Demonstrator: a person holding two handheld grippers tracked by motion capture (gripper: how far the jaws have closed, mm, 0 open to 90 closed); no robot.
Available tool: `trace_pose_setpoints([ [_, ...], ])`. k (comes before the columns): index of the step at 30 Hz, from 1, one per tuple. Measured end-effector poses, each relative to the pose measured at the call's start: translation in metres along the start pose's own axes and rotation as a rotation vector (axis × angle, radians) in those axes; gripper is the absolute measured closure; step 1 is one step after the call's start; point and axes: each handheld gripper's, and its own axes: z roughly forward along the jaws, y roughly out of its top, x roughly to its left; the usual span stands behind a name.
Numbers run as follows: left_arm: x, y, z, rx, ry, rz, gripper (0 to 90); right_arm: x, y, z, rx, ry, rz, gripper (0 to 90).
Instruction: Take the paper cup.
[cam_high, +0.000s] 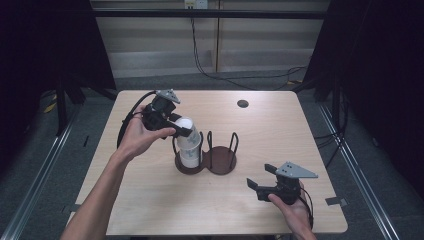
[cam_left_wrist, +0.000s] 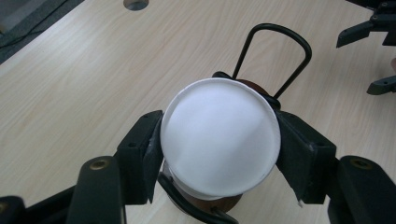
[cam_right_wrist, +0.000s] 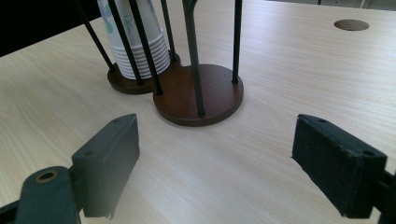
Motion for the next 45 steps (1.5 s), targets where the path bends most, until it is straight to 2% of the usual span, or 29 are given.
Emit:
trace_pose_setpoints([
  [2,-0.002,0.000,-0.002,0.010,0.015,0.021,36.9,0.000,0.000,0.000,0.001,-0.003,-0.001,14.4],
  [5,-0.002,0.000,-0.004,0.009,0.010,0.023,36.9,0.000,0.000,0.000,0.002,-0.004,-0.002,14.4],
  [9,-0.001,-0.001,-0.008,-0.016,0.015,0.015,36.9,0.000,0.000,0.000,0.000,-0.002,-0.003,14.4],
  [12,0.000,-0.003,-0.013,-0.039,0.001,0.010,36.9,0.000,0.000,0.000,0.003,-0.003,-0.001,14.4],
  [14,-0.001,-0.003,-0.014,-0.043,0.004,0.020,36.9,0.000,0.000,0.000,0.003,-0.003,-0.002,14.4],
  [22,-0.004,-0.006,-0.021,-0.116,-0.002,0.011,36.9,0.000,0.000,0.000,0.000,-0.001,-0.001,14.4],
  [25,-0.004,-0.006,-0.025,-0.127,-0.002,0.009,37.0,0.001,0.000,0.001,0.002,0.000,0.002,14.4],
  [28,-0.004,-0.008,-0.030,-0.179,0.003,-0.009,37.0,0.001,0.000,0.000,0.002,0.000,-0.003,14.4],
  [33,-0.005,-0.012,-0.035,-0.211,0.006,-0.016,37.1,0.001,0.000,0.000,0.002,-0.001,0.001,14.4],
  [34,-0.005,-0.013,-0.036,-0.213,0.006,-0.007,37.1,0.001,0.000,0.000,0.002,0.001,-0.001,14.4],
  [38,-0.007,-0.016,-0.039,-0.241,-0.003,-0.013,37.1,0.001,0.000,0.000,0.002,-0.001,0.001,14.4],
  [40,-0.009,-0.017,-0.040,-0.242,0.005,-0.002,37.2,0.001,0.000,0.000,0.002,-0.001,0.001,14.4],
  [45,-0.015,-0.022,-0.049,-0.303,-0.002,0.007,37.2,0.001,0.000,0.001,0.003,0.000,-0.004,14.4],
])
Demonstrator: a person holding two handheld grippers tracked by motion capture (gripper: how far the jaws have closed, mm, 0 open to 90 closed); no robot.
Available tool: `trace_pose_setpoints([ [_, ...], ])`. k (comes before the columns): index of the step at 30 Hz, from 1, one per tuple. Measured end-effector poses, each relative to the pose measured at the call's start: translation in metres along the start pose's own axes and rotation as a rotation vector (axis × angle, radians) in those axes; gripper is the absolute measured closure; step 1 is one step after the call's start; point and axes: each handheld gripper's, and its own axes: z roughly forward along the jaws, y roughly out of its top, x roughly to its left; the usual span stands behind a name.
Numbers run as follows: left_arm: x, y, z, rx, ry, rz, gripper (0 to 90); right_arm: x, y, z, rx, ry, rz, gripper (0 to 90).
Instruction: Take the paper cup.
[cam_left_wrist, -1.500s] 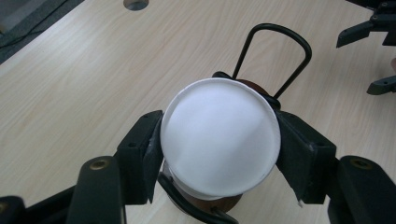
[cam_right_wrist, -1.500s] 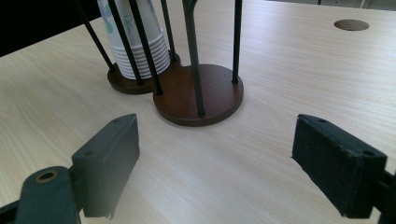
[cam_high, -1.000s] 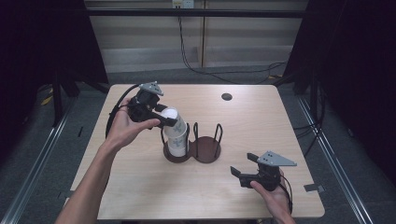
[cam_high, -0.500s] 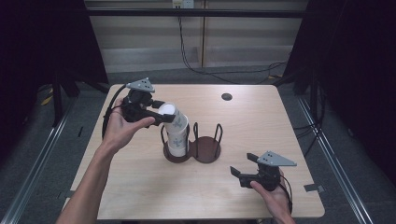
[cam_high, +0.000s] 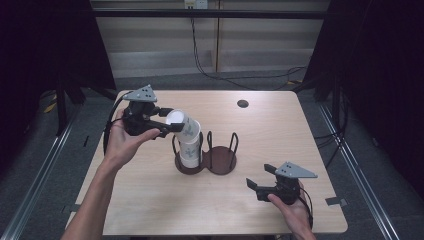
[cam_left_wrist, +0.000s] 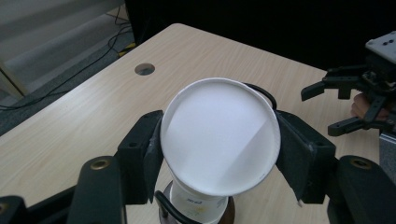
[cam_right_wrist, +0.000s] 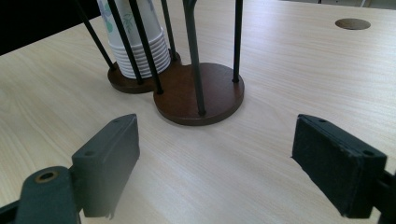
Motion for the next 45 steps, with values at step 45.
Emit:
trace_pose_setpoints([
  [45,-0.047,-0.061,0.008,-0.036,-0.183,0.036,36.7,0.048,0.037,0.026,0.011,0.246,-0.156,13.5],
])
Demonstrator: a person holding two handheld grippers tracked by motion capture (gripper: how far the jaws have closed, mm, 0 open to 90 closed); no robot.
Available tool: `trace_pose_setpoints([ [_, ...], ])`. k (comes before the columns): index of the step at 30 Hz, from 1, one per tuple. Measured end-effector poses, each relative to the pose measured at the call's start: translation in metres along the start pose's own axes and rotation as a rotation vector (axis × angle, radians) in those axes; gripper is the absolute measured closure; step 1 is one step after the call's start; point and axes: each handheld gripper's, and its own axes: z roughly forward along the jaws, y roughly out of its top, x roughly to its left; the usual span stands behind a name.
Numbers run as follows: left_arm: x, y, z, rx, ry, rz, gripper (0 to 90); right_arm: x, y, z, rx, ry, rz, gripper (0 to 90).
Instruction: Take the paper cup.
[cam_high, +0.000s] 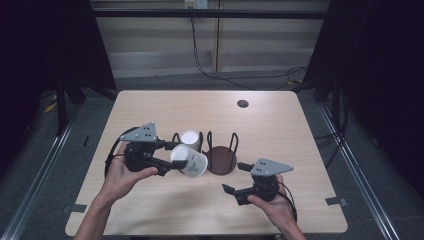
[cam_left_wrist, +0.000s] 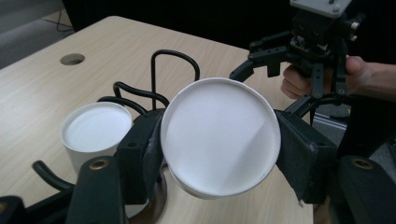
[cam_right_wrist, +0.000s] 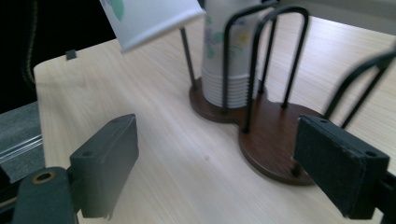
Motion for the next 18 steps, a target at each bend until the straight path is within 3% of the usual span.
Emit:
trace_pose_setpoints([
  [7,-0.005,-0.008,-0.004,0.002,-0.006,-0.008,36.7,0.012,0.007,0.012,-0.015,0.055,-0.019,13.7],
  [14,-0.003,-0.015,0.008,0.009,-0.056,-0.040,36.7,0.020,0.020,0.021,-0.006,0.114,-0.041,13.6],
  [18,-0.003,-0.019,0.012,0.005,-0.064,-0.059,36.7,0.022,0.030,0.025,0.001,0.134,-0.061,13.6],
])
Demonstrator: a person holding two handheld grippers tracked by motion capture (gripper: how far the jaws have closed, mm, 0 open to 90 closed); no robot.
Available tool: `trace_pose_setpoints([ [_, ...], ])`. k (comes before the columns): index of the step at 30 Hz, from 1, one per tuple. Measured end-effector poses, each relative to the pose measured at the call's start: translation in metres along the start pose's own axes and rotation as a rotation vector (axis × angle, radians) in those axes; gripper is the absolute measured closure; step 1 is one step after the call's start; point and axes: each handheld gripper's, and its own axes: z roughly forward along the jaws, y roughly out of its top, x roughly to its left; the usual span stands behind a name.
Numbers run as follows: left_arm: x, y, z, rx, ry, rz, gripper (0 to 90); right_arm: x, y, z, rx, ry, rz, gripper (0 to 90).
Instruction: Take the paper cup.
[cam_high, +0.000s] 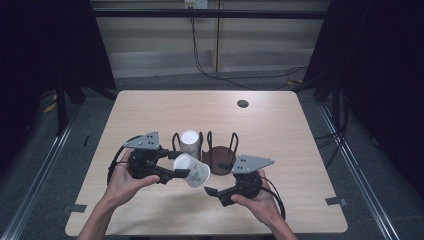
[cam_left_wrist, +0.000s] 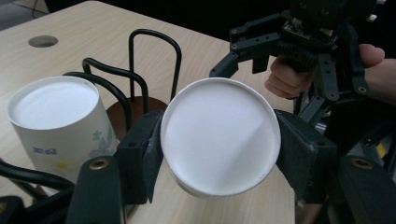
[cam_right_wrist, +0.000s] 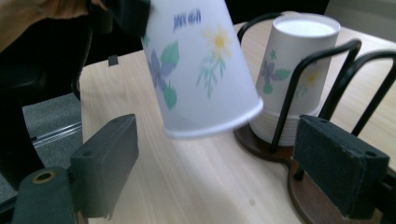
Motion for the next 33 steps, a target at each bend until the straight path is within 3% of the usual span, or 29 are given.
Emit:
trace_pose_setpoints([
  [6,-0.001,-0.002,0.008,0.000,-0.026,-0.013,36.7,-0.001,-0.003,0.007,-0.053,0.020,0.027,13.4],
  [10,-0.001,-0.003,0.017,0.025,-0.036,-0.009,36.7,0.001,-0.007,0.010,-0.055,0.008,0.011,13.4],
  [14,-0.002,-0.003,0.024,0.033,-0.037,-0.013,36.7,-0.002,-0.009,0.009,-0.083,0.007,0.027,13.4],
  [33,-0.009,0.003,0.034,0.029,-0.109,-0.018,37.0,0.001,-0.023,0.025,-0.046,0.070,0.012,14.9],
])
